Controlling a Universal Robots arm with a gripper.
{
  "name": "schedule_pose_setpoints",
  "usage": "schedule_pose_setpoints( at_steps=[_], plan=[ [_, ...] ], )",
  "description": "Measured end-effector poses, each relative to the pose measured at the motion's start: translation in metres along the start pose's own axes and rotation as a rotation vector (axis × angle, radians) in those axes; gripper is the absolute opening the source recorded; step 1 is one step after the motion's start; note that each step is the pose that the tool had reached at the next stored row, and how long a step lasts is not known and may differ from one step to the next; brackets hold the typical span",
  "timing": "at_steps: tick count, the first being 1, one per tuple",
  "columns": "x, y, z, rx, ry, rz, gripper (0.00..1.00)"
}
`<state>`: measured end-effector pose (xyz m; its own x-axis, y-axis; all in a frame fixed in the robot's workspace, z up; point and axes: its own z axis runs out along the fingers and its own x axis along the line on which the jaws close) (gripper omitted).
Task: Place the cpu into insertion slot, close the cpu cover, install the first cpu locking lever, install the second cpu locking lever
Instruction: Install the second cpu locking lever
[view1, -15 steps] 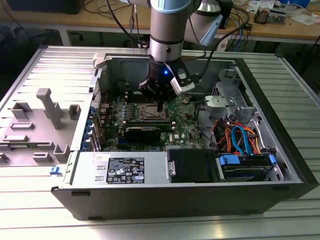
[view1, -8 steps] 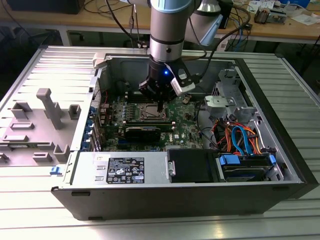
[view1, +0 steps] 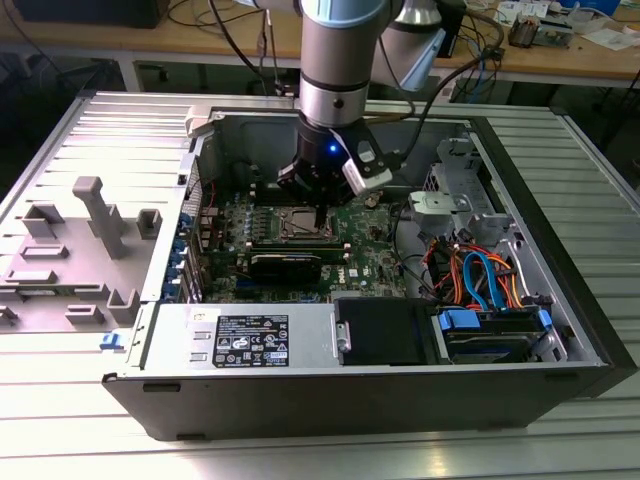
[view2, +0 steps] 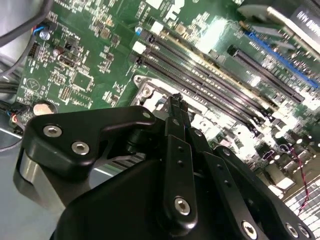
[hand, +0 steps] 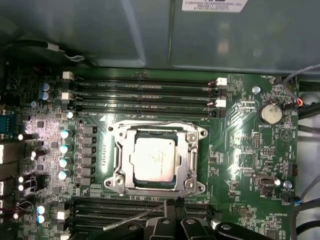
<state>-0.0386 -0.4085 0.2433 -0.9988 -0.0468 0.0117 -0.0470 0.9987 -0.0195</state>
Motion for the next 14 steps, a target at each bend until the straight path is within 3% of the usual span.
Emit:
schedule_pose_setpoints(
  at_steps=[8, 11, 12, 14],
  plan=[
    [0.0061, -0.0056, 0.0002, -0.0003, 0.0041, 0.000, 0.11],
    [0.0092, -0.0056, 0.0003, -0.0006, 0.0133, -0.001, 0.11],
    [0.0125, -0.0054, 0.0003, -0.0009, 0.0203, -0.003, 0.11],
    [0.0178, -0.0052, 0.0005, -0.0012, 0.0270, -0.007, 0.11]
  ],
)
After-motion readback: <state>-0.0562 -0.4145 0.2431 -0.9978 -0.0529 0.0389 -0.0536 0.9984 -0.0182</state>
